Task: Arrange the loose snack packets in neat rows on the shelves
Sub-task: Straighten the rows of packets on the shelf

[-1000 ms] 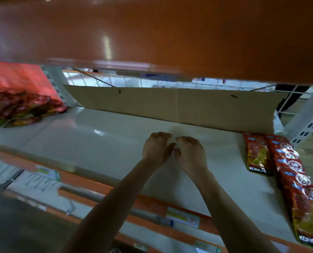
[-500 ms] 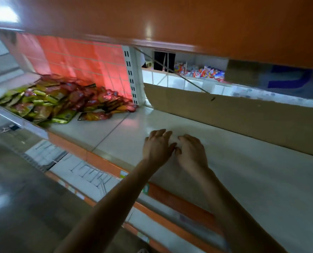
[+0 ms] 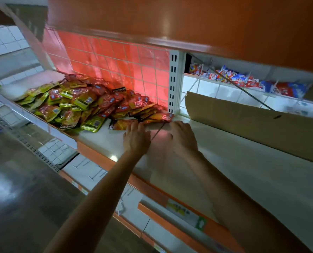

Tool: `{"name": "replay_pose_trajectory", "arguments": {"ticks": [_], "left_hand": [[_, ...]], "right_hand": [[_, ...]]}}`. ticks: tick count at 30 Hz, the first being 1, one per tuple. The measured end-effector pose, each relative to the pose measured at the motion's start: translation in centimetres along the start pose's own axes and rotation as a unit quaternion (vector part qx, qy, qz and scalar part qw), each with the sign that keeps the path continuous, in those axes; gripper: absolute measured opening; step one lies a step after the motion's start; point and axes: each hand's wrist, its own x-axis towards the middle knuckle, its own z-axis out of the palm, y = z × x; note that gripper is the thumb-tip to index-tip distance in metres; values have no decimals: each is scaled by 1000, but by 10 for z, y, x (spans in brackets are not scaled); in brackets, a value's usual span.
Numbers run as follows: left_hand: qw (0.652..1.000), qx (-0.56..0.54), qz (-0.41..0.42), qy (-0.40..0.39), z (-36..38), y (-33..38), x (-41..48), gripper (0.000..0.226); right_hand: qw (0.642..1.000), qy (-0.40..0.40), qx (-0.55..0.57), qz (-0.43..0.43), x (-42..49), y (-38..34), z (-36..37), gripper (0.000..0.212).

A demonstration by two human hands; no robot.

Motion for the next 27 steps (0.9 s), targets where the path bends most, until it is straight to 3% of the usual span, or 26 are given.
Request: {"name": "replay_pose_trajectory", "arguments": {"ticks": [9, 15, 22, 27], "left_hand": [[1000, 21, -14, -12, -10, -42, 48, 30], [999, 40, 27, -12, -6, -56, 48, 35], [996, 65, -34, -42, -14, -47, 33, 70], [993, -26, -81, -83, -17, -34, 16, 66]], "right_hand": [[999, -24, 35, -10, 55, -32, 25, 42], [995, -80, 58, 20, 64, -36, 40, 65], [997, -18, 66, 34, 55, -39, 45, 35], [979, 8, 198, 47, 39, -28, 34, 35]]}}
